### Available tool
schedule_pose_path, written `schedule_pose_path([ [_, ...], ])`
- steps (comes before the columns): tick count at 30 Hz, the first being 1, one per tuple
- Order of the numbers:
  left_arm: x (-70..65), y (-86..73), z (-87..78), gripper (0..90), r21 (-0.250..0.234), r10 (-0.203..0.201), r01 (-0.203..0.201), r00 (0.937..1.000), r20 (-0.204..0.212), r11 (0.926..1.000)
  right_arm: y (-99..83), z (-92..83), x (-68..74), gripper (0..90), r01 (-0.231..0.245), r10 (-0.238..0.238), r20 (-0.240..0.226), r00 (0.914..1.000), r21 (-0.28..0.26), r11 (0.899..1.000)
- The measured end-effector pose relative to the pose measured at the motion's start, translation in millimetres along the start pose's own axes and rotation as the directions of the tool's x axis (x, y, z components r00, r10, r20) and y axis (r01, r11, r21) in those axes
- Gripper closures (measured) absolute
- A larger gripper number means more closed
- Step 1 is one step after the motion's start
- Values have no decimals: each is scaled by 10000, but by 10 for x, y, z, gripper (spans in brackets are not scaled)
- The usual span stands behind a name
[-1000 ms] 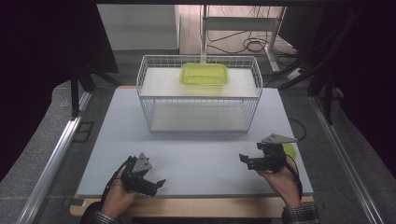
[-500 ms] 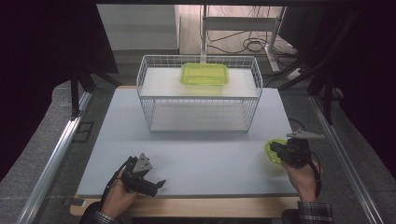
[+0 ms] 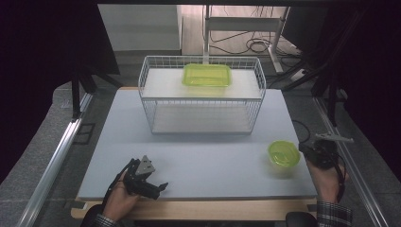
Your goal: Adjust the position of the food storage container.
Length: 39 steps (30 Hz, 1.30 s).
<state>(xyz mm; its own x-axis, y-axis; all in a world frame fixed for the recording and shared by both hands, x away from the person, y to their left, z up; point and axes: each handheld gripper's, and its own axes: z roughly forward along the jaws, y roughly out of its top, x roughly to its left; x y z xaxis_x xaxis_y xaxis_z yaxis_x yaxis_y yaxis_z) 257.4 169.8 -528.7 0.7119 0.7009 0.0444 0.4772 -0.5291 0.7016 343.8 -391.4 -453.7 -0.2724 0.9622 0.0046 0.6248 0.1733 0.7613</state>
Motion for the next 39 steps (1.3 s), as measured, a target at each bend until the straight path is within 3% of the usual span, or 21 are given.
schedule_pose_path([
  [5, -2, -1, 4, 1, 38, -4, 4, 10000, 10, 10000, -42, 59, -82, 890, -97, 94, 209, 9997, 155, 9998],
  [18, -10, -1, 12, 2, 136, 80, -80, 10000, -47, 9999, -100, 167, -45, 889, -145, 148, -42, 9999, 706, 9974],
  [27, -15, -1, 14, 3, 179, 116, -115, 9999, -56, 9998, -106, 181, 111, 889, -218, 266, -550, 9981, 864, 9960],
  [39, -22, -2, 22, 3, 256, 190, -189, 9998, -58, 9995, -93, 216, 461, 889, 259, -84, -1489, 9888, 1158, 9929],
])
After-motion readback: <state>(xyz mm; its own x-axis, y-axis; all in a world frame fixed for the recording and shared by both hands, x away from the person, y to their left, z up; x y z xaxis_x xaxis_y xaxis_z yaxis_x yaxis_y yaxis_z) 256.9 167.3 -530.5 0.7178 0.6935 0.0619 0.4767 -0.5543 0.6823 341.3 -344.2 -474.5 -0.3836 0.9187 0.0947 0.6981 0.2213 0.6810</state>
